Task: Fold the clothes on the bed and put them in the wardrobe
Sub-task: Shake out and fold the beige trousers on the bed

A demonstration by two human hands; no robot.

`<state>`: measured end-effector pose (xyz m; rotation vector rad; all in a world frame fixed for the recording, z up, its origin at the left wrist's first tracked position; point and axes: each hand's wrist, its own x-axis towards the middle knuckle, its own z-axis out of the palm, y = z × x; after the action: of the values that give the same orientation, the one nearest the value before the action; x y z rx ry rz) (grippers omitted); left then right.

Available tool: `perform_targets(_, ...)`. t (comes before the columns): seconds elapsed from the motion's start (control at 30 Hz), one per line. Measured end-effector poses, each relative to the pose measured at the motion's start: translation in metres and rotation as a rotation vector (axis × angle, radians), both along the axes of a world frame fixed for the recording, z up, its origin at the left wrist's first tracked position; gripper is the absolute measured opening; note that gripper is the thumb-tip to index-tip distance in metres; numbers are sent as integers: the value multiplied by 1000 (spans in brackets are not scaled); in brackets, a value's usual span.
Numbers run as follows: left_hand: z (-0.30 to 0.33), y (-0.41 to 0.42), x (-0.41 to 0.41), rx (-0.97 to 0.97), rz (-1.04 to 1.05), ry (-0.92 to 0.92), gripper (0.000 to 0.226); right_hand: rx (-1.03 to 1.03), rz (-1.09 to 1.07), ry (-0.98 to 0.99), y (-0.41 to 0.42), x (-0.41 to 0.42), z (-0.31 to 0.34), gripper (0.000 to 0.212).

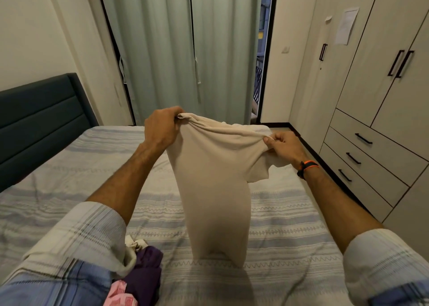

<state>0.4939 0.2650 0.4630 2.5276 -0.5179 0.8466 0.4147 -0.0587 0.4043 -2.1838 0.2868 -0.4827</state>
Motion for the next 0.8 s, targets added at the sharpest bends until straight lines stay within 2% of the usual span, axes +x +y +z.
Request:
perform_targets(0.23, -67, -1, 1, 141, -24, 305, 18, 62, 133, 298, -17, -13, -58, 28)
perform_targets(0.47, -150, 4, -7, 306, -42, 636, 27, 105, 227, 517, -16, -31, -126, 35)
perform_targets(0.67, -203, 1, -11, 398, 0, 724, 18, 106, 244, 630, -11, -29, -168, 29)
perform_targets(0.8, -228, 0, -5, 391, 6, 808, 19, 90, 240, 710, -6, -21, -189, 34)
